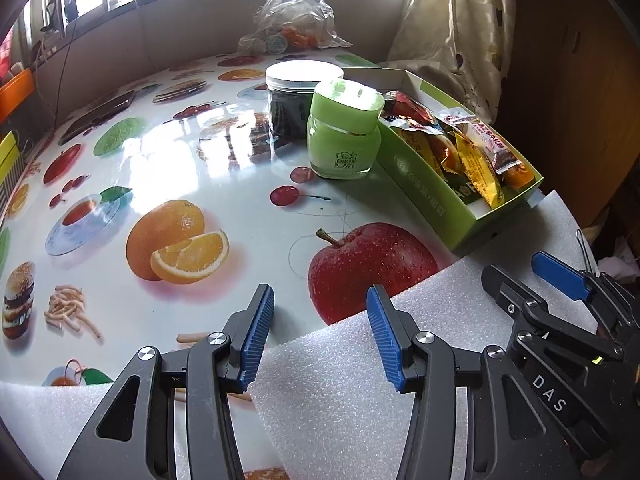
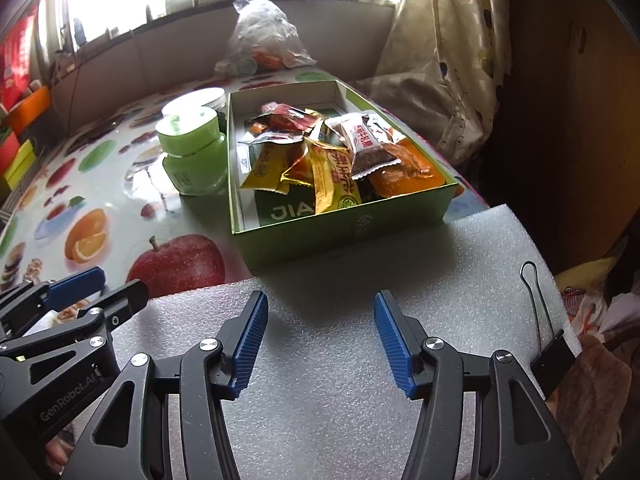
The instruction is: Organize snacks
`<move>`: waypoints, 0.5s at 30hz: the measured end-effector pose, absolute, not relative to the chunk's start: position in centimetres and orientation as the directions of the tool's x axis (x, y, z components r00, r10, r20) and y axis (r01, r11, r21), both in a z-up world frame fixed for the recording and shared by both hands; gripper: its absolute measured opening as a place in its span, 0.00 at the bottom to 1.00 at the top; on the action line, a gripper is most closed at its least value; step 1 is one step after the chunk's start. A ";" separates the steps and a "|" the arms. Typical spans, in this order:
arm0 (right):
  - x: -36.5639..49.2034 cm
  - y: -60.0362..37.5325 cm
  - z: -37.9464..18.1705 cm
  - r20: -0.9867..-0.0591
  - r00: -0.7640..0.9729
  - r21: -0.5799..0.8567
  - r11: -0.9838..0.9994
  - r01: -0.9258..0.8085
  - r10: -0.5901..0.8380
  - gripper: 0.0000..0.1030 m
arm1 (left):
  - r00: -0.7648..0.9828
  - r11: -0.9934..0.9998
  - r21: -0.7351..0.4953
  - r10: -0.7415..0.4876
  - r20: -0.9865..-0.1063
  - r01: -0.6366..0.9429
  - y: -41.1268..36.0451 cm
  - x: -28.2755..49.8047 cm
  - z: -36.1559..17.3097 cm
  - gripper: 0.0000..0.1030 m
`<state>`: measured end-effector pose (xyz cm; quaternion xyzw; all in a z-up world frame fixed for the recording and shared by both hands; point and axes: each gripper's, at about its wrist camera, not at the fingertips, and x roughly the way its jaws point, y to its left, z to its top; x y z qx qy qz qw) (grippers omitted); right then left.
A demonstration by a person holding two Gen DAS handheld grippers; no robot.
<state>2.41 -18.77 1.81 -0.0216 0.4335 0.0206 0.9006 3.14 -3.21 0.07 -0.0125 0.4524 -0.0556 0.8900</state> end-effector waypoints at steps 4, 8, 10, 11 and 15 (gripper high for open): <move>2.5 -18.9 1.6 -0.779 0.627 -0.007 0.999 -0.047 0.024 0.56 | 0.591 0.995 -0.057 -0.095 -0.801 0.082 -3.4 3.1 0.1 0.48; 2.5 -18.9 1.4 -0.773 0.634 -0.003 0.999 -0.042 0.024 0.56 | 0.593 0.995 -0.071 -0.101 -0.798 0.075 -3.3 2.9 0.0 0.48; 2.5 -18.8 1.4 -0.771 0.637 -0.008 0.999 -0.038 0.018 0.56 | 0.595 0.994 -0.078 -0.106 -0.797 0.073 -3.2 2.9 0.0 0.48; 2.5 -18.8 1.4 -0.771 0.637 -0.009 0.999 -0.038 0.017 0.56 | 0.596 0.994 -0.080 -0.106 -0.796 0.071 -3.1 2.9 0.0 0.48; 2.4 -18.8 1.4 -0.769 0.639 -0.010 0.999 -0.036 0.015 0.56 | 0.597 0.994 -0.078 -0.105 -0.795 0.070 -3.2 2.8 0.0 0.48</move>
